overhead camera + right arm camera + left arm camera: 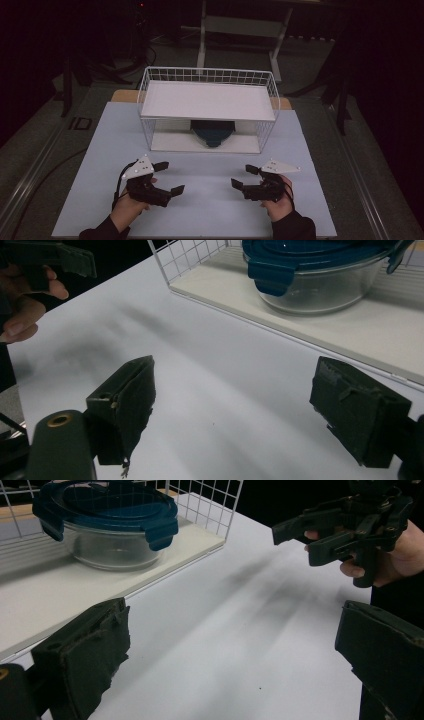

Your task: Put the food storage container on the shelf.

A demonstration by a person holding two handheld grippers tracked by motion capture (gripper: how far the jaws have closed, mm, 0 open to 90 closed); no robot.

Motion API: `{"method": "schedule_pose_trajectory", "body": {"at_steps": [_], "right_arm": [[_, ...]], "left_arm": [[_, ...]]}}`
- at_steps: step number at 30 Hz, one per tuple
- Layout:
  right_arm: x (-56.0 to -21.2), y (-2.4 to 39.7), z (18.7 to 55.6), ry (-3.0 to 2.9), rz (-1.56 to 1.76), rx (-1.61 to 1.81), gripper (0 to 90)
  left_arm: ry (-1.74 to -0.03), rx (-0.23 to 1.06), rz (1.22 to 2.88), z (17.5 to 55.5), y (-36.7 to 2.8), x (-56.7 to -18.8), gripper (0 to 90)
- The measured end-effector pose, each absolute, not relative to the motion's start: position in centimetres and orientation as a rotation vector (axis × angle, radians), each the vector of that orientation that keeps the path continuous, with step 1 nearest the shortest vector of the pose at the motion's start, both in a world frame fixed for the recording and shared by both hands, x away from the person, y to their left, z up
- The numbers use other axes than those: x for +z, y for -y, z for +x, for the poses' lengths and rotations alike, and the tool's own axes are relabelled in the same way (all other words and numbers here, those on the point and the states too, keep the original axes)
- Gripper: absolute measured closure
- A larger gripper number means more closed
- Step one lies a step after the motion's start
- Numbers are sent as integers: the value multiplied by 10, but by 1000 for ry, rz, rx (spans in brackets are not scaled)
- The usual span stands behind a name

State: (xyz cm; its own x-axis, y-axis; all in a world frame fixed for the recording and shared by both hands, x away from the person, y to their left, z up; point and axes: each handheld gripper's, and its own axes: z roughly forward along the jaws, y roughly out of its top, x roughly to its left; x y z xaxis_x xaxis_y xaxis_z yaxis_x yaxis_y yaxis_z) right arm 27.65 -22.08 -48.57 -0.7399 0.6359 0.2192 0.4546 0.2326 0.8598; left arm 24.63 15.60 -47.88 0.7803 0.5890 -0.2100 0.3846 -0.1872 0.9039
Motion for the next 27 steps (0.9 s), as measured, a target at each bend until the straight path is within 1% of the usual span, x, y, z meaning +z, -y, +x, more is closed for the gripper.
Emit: {"method": "schedule_pose_trajectory", "body": {"at_steps": [13, 21, 27], "right_arm": [[-491, 242, 262, -2304, 1048, 1529, 179], [-504, 244, 271, -2325, 1076, 1500, 181], [-505, 247, 273, -2315, 1097, 1504, 181]], "left_arm": [[-753, 206, 1831, 246, -153, -487, 14], [-735, 215, 1853, 244, -149, -491, 14], [-723, 204, 1853, 244, -148, -493, 14]]}}
